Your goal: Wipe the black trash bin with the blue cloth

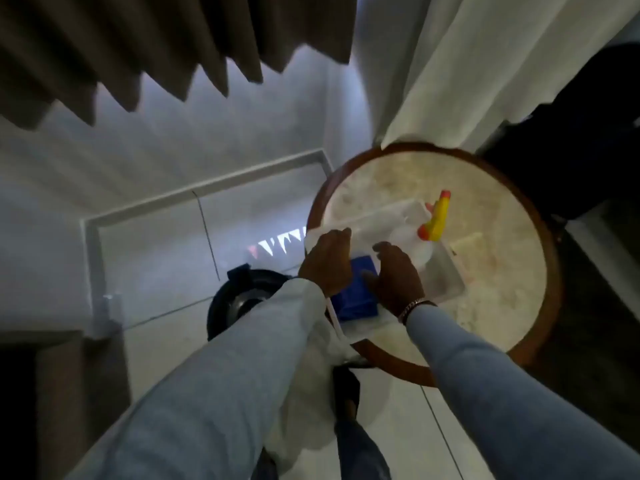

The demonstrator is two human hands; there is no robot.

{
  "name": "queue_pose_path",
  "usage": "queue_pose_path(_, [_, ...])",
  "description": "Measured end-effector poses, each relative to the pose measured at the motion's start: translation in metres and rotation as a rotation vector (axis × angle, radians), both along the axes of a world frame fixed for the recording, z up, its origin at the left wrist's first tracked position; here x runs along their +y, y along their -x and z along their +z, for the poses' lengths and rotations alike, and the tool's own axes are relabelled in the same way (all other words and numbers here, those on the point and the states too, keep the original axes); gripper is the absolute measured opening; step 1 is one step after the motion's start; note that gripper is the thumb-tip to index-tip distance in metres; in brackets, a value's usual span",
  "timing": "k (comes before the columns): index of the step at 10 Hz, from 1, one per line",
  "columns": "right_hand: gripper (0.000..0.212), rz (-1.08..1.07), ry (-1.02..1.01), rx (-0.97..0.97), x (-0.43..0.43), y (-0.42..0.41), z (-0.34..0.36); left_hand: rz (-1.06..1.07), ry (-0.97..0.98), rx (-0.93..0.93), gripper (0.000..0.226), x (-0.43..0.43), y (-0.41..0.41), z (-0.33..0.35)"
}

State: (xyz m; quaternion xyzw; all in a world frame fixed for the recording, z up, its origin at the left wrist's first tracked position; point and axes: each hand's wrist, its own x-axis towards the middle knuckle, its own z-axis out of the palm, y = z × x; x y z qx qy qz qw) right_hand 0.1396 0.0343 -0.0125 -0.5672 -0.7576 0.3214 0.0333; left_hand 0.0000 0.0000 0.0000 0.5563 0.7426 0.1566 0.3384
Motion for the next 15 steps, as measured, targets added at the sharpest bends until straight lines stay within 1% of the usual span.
queue_pose_path(1, [0.059, -0.059, 0.137, -0.117, 0.001, -0.010, -0.053, -0.146, 0.183, 0.117, 0.063, 0.020, -0.011, -0.051])
queue_pose_path(2, [0.058, -0.102, 0.146, -0.118, -0.008, -0.011, -0.086, -0.244, 0.277, 0.252, 0.061, 0.029, -0.017, -0.080])
queue_pose_path(3, [0.059, -0.184, 0.148, -0.073, -0.006, -0.008, -0.103, -0.226, 0.263, 0.344, 0.049, 0.036, -0.024, -0.098])
queue_pose_path(4, [0.033, -0.218, 0.253, -0.035, 0.000, -0.006, -0.104, -0.214, 0.311, 0.230, 0.020, 0.041, -0.015, -0.092])
queue_pose_path(5, [0.022, -0.238, 0.239, 0.121, -0.001, -0.016, -0.083, -0.172, 0.575, 0.234, 0.025, 0.030, -0.016, -0.088])
queue_pose_path(6, [0.030, -0.213, 0.224, 0.342, -0.009, -0.022, -0.049, 0.031, 0.544, 0.261, 0.005, -0.006, 0.007, -0.078])
queue_pose_path(7, [0.037, -0.098, 0.253, 0.498, -0.024, 0.005, -0.020, 0.056, 0.057, -0.460, 0.025, -0.025, 0.039, -0.028])
queue_pose_path(8, [0.039, 0.002, 0.342, 0.606, -0.055, 0.049, -0.022, 0.106, -0.077, -0.528, 0.033, -0.072, 0.080, -0.050])
queue_pose_path(9, [0.030, 0.033, 0.344, 0.639, -0.085, 0.094, -0.052, 0.322, -0.153, -0.428, 0.046, -0.122, 0.110, -0.096])
queue_pose_path(10, [0.025, 0.037, 0.308, 0.552, -0.100, 0.130, -0.102, 0.470, -0.033, -0.176, 0.082, -0.175, 0.149, -0.166])
queue_pose_path(11, [0.025, 0.092, 0.137, 0.445, -0.097, 0.159, -0.166, 0.324, 0.141, -0.094, 0.125, -0.216, 0.171, -0.238])
queue_pose_path(12, [0.036, 0.226, -0.095, 0.362, -0.092, 0.177, -0.228, 0.179, 0.152, 0.005, 0.144, -0.230, 0.182, -0.291])
queue_pose_path(13, [0.049, 0.494, -0.137, 0.167, -0.103, 0.172, -0.277, 0.103, 0.125, 0.088, 0.148, -0.228, 0.190, -0.318])
queue_pose_path(14, [0.055, 0.598, -0.111, 0.106, -0.122, 0.156, -0.300, 0.034, 0.101, 0.118, 0.151, -0.226, 0.195, -0.331])
queue_pose_path(15, [0.065, 0.452, -0.151, 0.170, -0.126, 0.163, -0.307, -0.011, 0.063, 0.130, 0.152, -0.226, 0.203, -0.339])
